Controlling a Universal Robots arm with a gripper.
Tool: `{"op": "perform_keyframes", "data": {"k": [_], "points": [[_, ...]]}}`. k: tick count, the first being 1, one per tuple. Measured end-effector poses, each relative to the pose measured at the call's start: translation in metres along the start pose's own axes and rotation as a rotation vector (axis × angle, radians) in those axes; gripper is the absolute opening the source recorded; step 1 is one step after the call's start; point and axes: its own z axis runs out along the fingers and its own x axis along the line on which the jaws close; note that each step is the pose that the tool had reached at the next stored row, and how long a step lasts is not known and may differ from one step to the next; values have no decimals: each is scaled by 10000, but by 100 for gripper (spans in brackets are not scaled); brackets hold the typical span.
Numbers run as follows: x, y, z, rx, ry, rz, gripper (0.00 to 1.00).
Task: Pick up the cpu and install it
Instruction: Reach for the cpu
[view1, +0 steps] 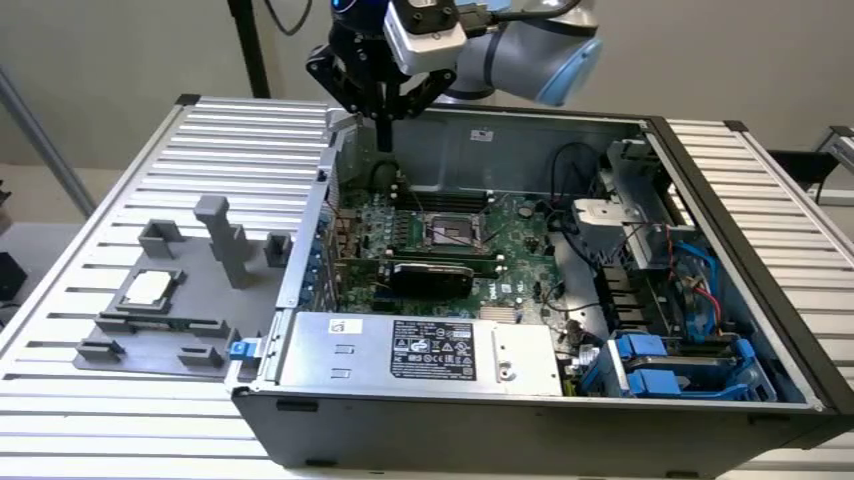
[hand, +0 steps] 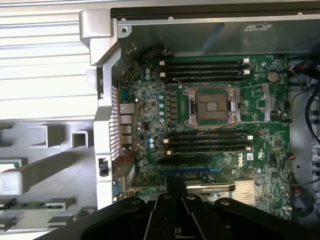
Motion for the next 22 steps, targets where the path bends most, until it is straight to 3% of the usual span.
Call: {"op": "perform_keyframes", "data": {"k": [11,22], "points": [[490,-157,-17,-4,1,1,11],[984,-231,-29,-5,1,-1,11]]}}
